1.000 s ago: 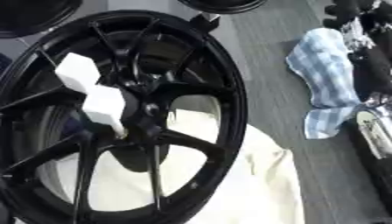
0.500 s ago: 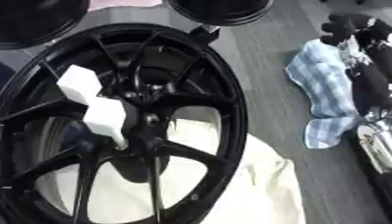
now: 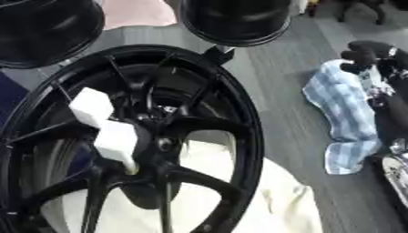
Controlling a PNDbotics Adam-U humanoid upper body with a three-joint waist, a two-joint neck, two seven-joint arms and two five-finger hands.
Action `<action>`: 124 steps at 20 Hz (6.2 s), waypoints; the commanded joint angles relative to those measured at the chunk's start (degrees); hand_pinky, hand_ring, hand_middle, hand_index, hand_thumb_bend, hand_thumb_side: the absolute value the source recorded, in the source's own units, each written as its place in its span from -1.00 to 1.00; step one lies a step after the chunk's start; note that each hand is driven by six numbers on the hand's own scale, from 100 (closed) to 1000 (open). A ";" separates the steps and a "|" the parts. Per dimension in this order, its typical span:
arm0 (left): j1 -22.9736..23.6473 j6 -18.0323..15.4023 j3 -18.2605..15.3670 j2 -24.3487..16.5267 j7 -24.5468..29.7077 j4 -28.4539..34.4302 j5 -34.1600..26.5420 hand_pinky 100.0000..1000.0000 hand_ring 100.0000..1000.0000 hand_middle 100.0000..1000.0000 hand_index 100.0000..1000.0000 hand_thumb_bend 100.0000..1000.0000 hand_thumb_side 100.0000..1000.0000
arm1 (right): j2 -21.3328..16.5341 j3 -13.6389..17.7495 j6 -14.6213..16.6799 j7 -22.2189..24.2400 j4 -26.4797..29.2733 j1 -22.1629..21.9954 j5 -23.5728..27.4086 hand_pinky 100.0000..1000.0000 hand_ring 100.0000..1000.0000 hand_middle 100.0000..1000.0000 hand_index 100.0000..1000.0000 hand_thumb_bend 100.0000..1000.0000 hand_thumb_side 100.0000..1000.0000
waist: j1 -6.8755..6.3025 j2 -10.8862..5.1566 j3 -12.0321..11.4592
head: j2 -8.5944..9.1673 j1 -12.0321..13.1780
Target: Pull the pin out of the wheel hub.
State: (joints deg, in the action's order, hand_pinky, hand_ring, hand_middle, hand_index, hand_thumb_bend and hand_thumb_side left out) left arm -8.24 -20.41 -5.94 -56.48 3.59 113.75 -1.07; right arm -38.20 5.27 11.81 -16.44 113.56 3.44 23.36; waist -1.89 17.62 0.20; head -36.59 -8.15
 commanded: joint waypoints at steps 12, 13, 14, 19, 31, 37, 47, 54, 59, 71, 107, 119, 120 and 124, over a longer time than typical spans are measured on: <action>-14.45 -3.34 5.41 -15.93 25.02 0.85 3.02 0.72 0.63 0.44 0.65 -0.60 0.10 | -1.81 0.32 0.53 -0.22 1.03 -0.19 -1.70 0.46 0.47 0.35 0.10 -0.63 -0.24 | 0.33 0.61 1.47 | 1.55 1.40; -15.39 -3.18 6.05 -16.10 26.68 0.85 3.13 0.72 0.64 0.43 0.66 -0.59 0.11 | -1.80 0.25 0.50 -0.17 1.03 -0.15 -1.73 0.46 0.47 0.35 0.10 -0.63 -0.24 | 0.38 0.70 1.57 | 1.58 1.63; -16.16 -2.95 6.70 -16.25 28.25 0.85 3.23 0.73 0.64 0.43 0.67 -0.58 0.12 | -1.81 0.19 0.47 -0.12 1.03 -0.14 -1.76 0.46 0.47 0.35 0.10 -0.62 -0.24 | 0.43 0.78 1.66 | 1.65 1.64; -18.96 -2.40 10.00 -16.96 33.31 0.85 4.94 0.74 0.69 0.49 0.76 -0.39 0.12 | -1.98 -0.01 0.66 0.13 1.03 0.27 -1.74 0.46 0.47 0.35 0.10 -0.64 -0.24 | 0.49 0.98 2.14 | 0.92 1.98; -29.38 -1.88 18.25 -13.21 43.18 0.85 3.56 0.77 0.75 0.54 0.82 -0.14 -0.08 | -2.18 -0.62 0.13 1.04 1.03 1.20 -0.77 0.47 0.47 0.35 0.10 -0.65 -0.24 | -0.05 0.61 3.38 | 1.41 3.62; -33.33 0.90 21.44 -10.31 45.23 0.85 4.03 0.78 0.77 0.59 0.81 -0.17 -0.11 | -2.17 -0.83 -0.15 1.36 1.03 1.53 -0.49 0.47 0.47 0.35 0.10 -0.66 -0.23 | -0.29 0.59 4.22 | 1.42 4.24; -38.06 12.41 24.87 -6.25 38.87 0.85 6.42 0.74 0.73 0.50 0.68 -0.20 -0.18 | -2.17 -1.14 -0.41 1.80 1.03 2.51 0.06 0.47 0.47 0.35 0.10 -0.67 -0.22 | -0.65 0.91 6.02 | 1.45 5.91; -39.70 20.20 25.96 -4.25 36.16 0.85 6.20 0.73 0.71 0.48 0.70 -0.29 -0.21 | -1.85 -1.37 -0.57 2.16 1.03 3.11 0.15 0.47 0.47 0.34 0.10 -0.67 -0.22 | -0.79 1.77 7.58 | 2.31 6.70; -41.03 23.46 25.95 -3.25 34.85 0.52 6.20 0.73 0.70 0.47 0.72 -0.34 -0.22 | -1.59 -1.44 -0.63 2.23 1.03 3.53 0.20 0.47 0.47 0.34 0.10 -0.68 -0.22 | -0.95 2.42 8.80 | 2.84 7.52; -42.22 26.08 26.85 -1.01 40.09 -5.32 7.30 0.74 0.71 0.47 0.73 -0.30 -0.17 | -0.91 -1.69 -0.68 2.50 1.03 4.49 0.17 0.47 0.47 0.34 0.09 -0.68 -0.21 | -1.23 4.03 10.65 | 5.68 9.80; -41.74 24.31 26.91 -0.02 46.48 -8.20 7.18 0.66 0.51 0.12 0.49 -0.66 -0.35 | 0.66 -1.71 -1.41 1.46 1.03 4.01 -0.83 0.47 0.46 0.34 0.09 -0.72 -0.19 | -1.21 5.26 11.06 | 5.23 11.70; -41.66 25.56 26.23 -0.50 43.85 -6.98 2.29 0.54 0.26 -0.27 0.04 -0.95 -0.62 | 0.77 -1.50 -1.78 0.82 1.03 3.58 -1.02 0.48 0.46 0.35 0.09 -0.72 -0.20 | -1.29 4.85 10.72 | 4.40 11.87; -41.69 25.77 26.15 -0.54 43.51 -6.86 1.83 0.53 0.24 -0.30 -0.01 -0.97 -0.66 | 0.76 -1.48 -1.78 0.80 1.03 3.57 -0.97 0.48 0.46 0.35 0.09 -0.72 -0.20 | -1.30 4.78 10.71 | 4.34 11.90; -41.69 26.62 25.73 -0.77 41.29 -6.43 0.91 0.48 0.16 -0.45 -0.21 -0.86 -0.98 | 0.69 -1.28 -1.64 0.65 1.03 3.45 -0.83 0.48 0.46 0.35 0.09 -0.73 -0.20 | -1.33 4.47 10.72 | 4.04 12.05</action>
State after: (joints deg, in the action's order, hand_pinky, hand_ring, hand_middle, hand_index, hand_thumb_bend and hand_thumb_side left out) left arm -49.14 6.01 21.21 -55.08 45.80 106.40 0.30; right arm -36.52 3.20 10.06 -15.62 113.56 6.93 22.85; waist -3.40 23.78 10.92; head -32.29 3.80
